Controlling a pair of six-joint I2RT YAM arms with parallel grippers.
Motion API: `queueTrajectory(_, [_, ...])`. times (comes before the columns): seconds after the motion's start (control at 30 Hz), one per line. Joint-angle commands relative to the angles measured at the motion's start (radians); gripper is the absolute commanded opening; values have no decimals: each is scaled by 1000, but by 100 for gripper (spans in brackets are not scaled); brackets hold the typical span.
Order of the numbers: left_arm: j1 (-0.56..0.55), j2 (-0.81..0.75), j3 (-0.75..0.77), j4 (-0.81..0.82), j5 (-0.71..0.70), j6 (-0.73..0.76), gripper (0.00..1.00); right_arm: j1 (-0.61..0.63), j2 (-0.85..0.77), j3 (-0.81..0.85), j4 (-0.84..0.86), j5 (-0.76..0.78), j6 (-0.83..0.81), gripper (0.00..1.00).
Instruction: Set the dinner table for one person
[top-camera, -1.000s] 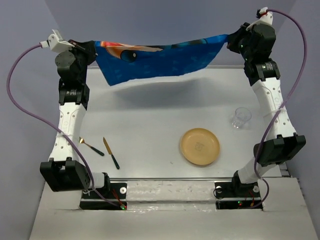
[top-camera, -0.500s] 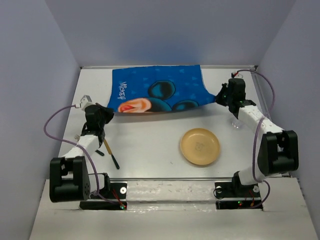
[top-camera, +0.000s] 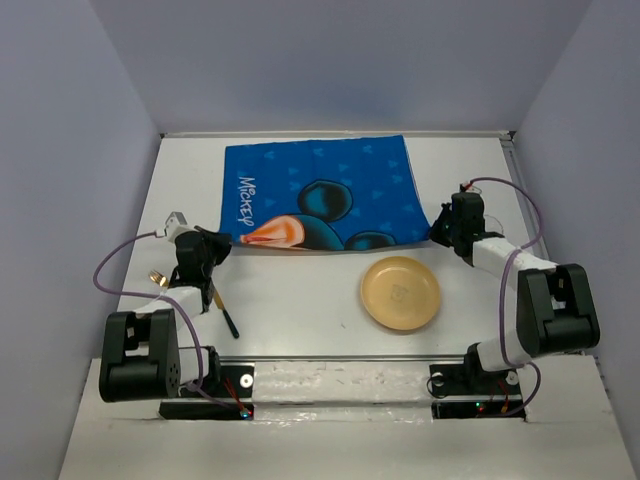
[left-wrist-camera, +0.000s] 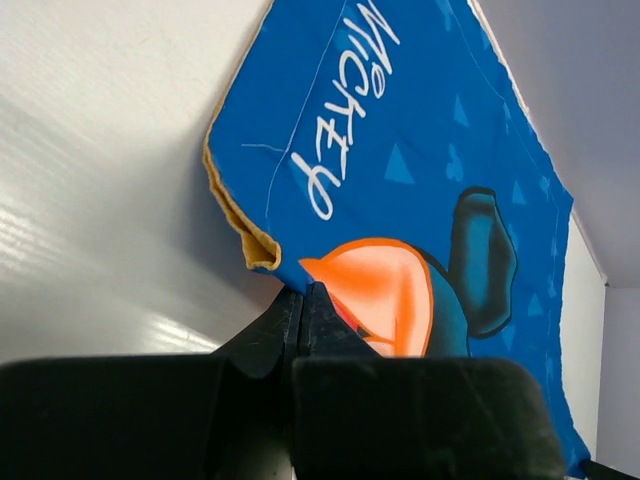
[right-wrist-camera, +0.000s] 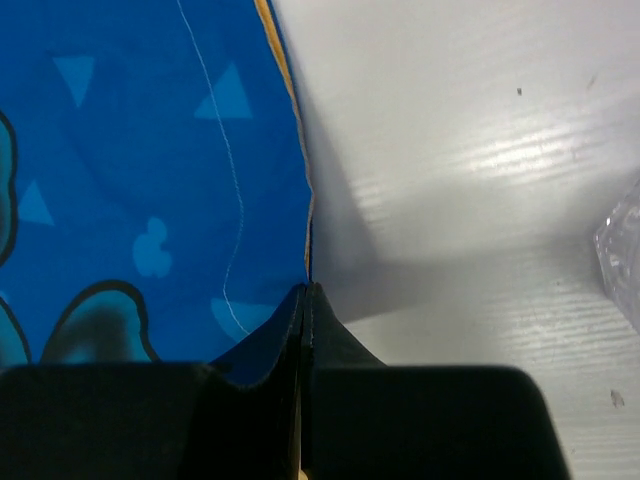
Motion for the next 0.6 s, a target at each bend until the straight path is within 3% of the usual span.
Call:
queueTrajectory(0.0, [5, -45, -51, 76, -6, 15, 4, -8, -35, -68, 80, 19, 25, 0])
queueTrajectory(0.3, [7, -108, -122, 73, -3, 38, 2, -8, -146, -164, 68, 10, 33, 0])
queueTrajectory(0.57, [7, -182, -151, -1, -34, 40, 0, -8, -120, -194, 2, 38, 66, 0])
